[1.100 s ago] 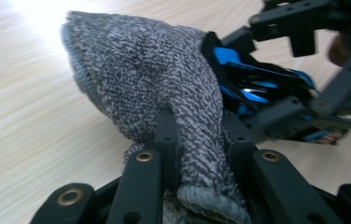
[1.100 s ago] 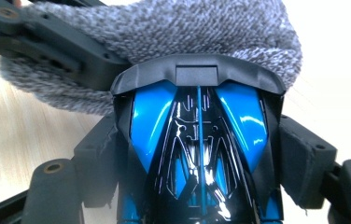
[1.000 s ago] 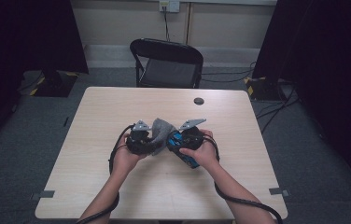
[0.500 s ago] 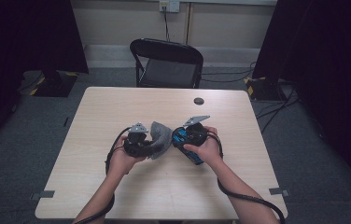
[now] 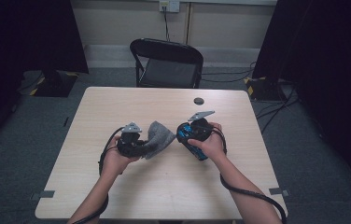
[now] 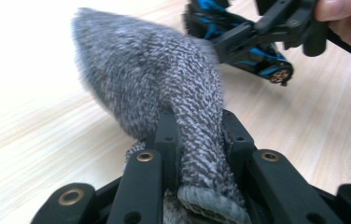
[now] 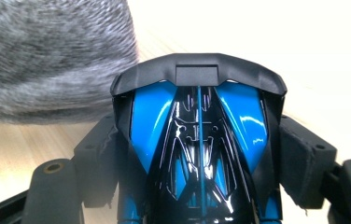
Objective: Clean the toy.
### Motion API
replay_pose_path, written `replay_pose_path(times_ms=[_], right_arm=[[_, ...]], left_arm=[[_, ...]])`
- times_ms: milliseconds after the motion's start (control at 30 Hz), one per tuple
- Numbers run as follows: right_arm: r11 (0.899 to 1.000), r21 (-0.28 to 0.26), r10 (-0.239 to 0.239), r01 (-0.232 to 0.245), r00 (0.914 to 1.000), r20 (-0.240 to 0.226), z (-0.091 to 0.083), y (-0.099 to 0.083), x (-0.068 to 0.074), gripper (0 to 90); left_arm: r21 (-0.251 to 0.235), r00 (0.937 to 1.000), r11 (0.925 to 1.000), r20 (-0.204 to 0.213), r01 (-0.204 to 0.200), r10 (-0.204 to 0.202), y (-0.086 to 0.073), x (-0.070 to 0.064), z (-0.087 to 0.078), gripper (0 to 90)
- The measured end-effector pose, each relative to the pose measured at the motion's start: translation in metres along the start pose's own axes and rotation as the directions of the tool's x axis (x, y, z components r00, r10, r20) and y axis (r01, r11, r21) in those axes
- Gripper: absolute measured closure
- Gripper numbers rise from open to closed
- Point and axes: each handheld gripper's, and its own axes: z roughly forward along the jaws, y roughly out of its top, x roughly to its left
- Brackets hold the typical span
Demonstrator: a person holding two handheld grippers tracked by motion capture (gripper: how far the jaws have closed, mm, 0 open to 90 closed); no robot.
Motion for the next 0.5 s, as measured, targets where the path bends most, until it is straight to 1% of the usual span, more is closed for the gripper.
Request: replay_pose_path(times_ms=[67,100,133,167,200,233,300,333,367,500], right_arm=[[1.000,-0.003,-0.002,0.002,1.0000,-0.003,-0.002,0.000,-0.002,25.8],[1.000,-0.005,0.006,-0.006,1.0000,-0.005,-0.004,-0.001,-0.002,25.8],[1.000,-0.005,0.006,-0.006,1.0000,-0.005,-0.004,-0.001,-0.002,25.8],[1.000,-0.008,-0.003,0.003,0.9999,-0.012,-0.006,-0.002,-0.001,25.8],[1.000,-0.010,-0.008,0.008,0.9998,-0.019,-0.006,-0.003,0.001,25.8],[1.000,-0.010,-0.008,0.008,0.9998,-0.019,-0.006,-0.003,0.001,25.8],[1.000,-0.006,-0.017,0.016,0.9994,-0.030,-0.006,-0.004,0.005,25.8],[1.000,-0.005,-0.023,0.023,0.9992,-0.034,-0.006,-0.004,0.008,25.8],[0.999,-0.010,-0.031,0.030,0.9985,-0.046,-0.006,-0.005,0.012,25.8],[0.999,-0.013,-0.039,0.038,0.9974,-0.060,-0.005,-0.005,0.017,25.8]], left_arm=[[-0.005,0.9998,1.0000,-0.021,0.002,-0.003,-0.001,0.005,-0.006,73.1],[-0.016,0.9989,0.9998,-0.045,0.008,-0.009,-0.002,0.011,-0.012,73.1],[-0.016,0.9989,0.9998,-0.045,0.008,-0.009,-0.002,0.011,-0.012,73.1],[-0.030,0.9963,0.9994,-0.084,0.019,-0.021,0.000,0.017,-0.016,73.0],[-0.036,0.9948,0.9991,-0.098,0.023,-0.026,0.001,0.020,-0.018,73.0],[-0.036,0.9948,0.9991,-0.098,0.023,-0.026,0.001,0.020,-0.018,73.0],[-0.057,0.9923,0.9980,-0.119,0.027,-0.033,0.005,0.024,-0.020,73.0],[-0.064,0.9906,0.9975,-0.131,0.032,-0.040,0.008,0.025,-0.021,73.0],[-0.079,0.9876,0.9964,-0.151,0.031,-0.043,0.014,0.027,-0.021,72.9],[-0.094,0.9847,0.9950,-0.167,0.034,-0.049,0.020,0.029,-0.018,72.9]])
